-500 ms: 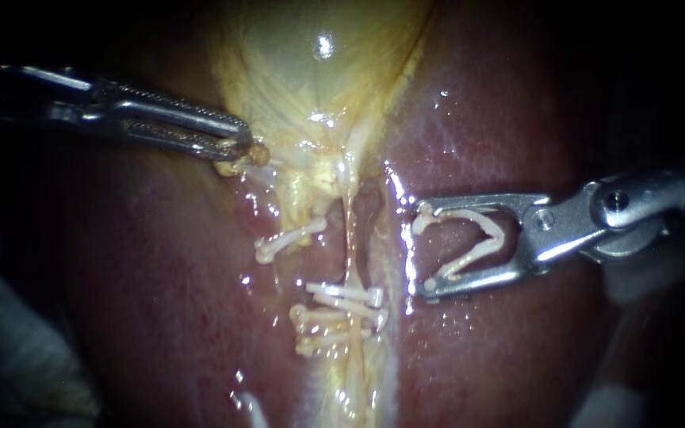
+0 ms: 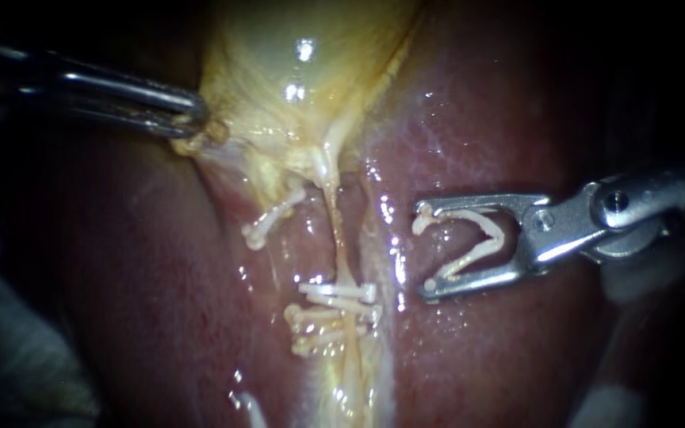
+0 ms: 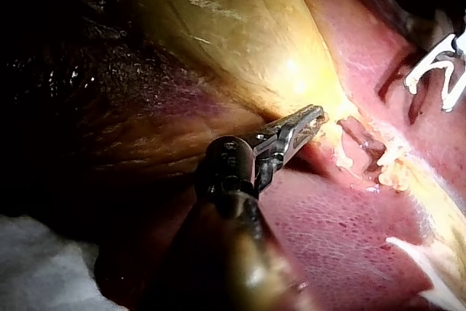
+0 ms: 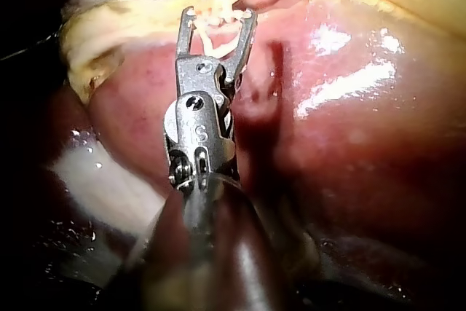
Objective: Clipping third clip right tube
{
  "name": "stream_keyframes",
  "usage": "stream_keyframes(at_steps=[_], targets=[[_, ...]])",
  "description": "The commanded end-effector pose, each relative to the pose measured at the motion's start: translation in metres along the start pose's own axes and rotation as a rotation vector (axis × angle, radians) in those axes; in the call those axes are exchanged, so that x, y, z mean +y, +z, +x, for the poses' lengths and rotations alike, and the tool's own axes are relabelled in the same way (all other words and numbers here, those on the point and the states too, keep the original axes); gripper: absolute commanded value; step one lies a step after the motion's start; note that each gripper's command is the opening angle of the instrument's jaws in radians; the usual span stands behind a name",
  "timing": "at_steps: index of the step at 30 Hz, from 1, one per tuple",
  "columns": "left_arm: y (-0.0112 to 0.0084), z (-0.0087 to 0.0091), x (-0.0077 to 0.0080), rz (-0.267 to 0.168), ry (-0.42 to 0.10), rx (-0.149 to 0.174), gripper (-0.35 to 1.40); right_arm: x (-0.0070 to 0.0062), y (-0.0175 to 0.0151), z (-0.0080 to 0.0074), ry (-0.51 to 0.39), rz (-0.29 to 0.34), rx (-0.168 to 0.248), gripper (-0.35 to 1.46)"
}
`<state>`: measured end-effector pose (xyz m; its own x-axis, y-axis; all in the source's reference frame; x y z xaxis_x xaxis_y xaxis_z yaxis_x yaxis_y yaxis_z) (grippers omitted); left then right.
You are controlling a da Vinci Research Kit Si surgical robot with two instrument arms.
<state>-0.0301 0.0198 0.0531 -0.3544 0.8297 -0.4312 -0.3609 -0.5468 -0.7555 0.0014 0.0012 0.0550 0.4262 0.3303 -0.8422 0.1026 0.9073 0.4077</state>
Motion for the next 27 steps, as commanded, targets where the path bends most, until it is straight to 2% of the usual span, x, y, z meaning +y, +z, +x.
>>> stream_keyframes(at_steps=[1, 6, 10, 14, 27], targets=[[-0.0002, 0.0, 0.0001, 0.004, 0.0, 0.001, -0.35, 0.0, 0.0001, 0.0, 0.0, 0.0, -0.001, 0.5], [-0.0002, -0.0001, 0.0003, 0.006, 0.0, 0.002, -0.35, 0.0002, 0.001, 0.0002, 0.013, -0.006, -0.001, 0.5], [-0.0002, -0.0001, 0.0003, 0.006, 0.0, 0.002, -0.35, 0.0011, 0.0023, 0.0004, 0.123, -0.021, 0.0, 0.49], [-0.0002, -0.0001, 0.0005, 0.007, -0.001, 0.003, -0.35, 0.0021, 0.0039, 0.0002, 0.191, -0.024, 0.002, 0.49], [0.0, -0.0002, 0.0006, 0.009, -0.001, 0.003, -0.35, 0.0043, 0.0097, -0.0038, 0.325, -0.001, -0.002, 0.48]])
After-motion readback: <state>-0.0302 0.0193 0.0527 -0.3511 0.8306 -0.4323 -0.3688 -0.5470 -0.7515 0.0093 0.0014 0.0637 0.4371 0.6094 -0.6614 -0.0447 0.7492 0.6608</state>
